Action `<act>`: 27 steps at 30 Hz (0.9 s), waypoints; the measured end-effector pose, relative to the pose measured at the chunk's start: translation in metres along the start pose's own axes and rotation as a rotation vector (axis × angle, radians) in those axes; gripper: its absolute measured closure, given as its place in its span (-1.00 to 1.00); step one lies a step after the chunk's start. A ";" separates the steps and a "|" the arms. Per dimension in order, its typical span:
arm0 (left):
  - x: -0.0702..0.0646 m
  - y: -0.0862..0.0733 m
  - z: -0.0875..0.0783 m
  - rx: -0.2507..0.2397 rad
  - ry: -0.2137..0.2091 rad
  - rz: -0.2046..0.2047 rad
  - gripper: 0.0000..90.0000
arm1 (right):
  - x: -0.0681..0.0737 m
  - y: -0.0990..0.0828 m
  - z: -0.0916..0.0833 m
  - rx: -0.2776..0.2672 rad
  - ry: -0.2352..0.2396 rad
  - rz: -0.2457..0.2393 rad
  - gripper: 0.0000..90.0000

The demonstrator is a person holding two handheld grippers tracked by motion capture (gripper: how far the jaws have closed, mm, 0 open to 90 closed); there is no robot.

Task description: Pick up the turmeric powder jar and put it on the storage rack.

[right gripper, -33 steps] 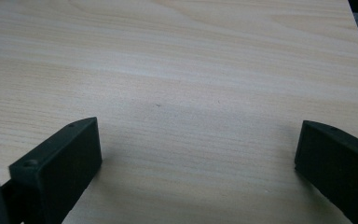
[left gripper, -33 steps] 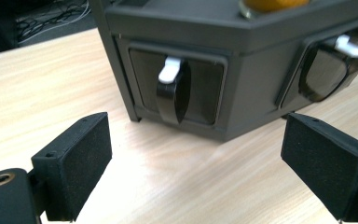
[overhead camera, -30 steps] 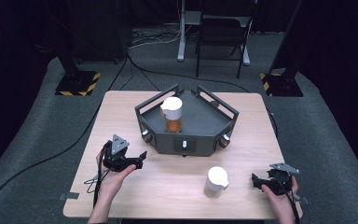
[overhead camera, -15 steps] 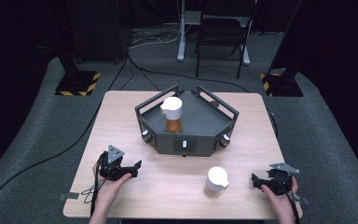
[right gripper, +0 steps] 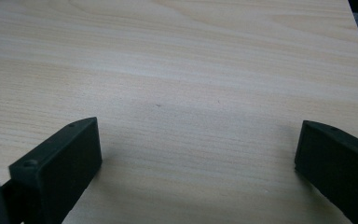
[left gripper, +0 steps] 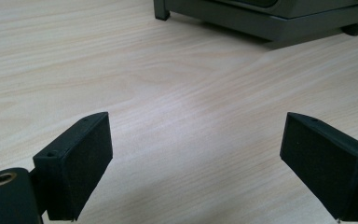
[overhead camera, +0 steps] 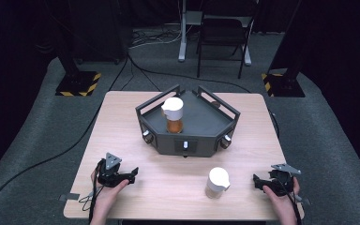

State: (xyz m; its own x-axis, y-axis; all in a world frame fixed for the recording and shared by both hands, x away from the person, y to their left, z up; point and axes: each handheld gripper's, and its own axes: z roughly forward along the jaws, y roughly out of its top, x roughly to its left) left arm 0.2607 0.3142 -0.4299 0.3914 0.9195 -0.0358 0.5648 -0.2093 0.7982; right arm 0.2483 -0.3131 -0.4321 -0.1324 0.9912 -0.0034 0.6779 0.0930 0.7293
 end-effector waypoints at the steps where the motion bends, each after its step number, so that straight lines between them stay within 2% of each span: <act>1: 0.000 0.000 0.000 0.003 0.000 -0.002 -0.79 | 0.000 0.000 0.000 0.000 0.000 0.000 -1.00; 14: 0.003 -0.002 0.008 0.054 -0.004 -0.028 -0.80 | 0.000 0.000 0.000 0.000 0.000 0.000 -1.00; 19: 0.002 -0.001 0.015 0.087 0.003 -0.019 -0.80 | 0.000 0.000 0.000 0.000 0.000 0.000 -1.00; 23: 0.001 -0.001 0.015 0.085 0.008 -0.018 -0.81 | 0.000 0.000 0.000 0.000 0.000 0.000 -1.00; 27: -0.004 0.000 0.016 0.095 0.027 0.005 -0.81 | 0.000 0.000 0.000 0.000 0.000 0.000 -1.00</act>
State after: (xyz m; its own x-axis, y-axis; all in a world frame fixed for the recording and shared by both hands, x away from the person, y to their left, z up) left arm 0.2710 0.3048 -0.4391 0.3751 0.9269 -0.0147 0.6301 -0.2433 0.7374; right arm 0.2483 -0.3131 -0.4321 -0.1323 0.9912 -0.0034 0.6778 0.0930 0.7294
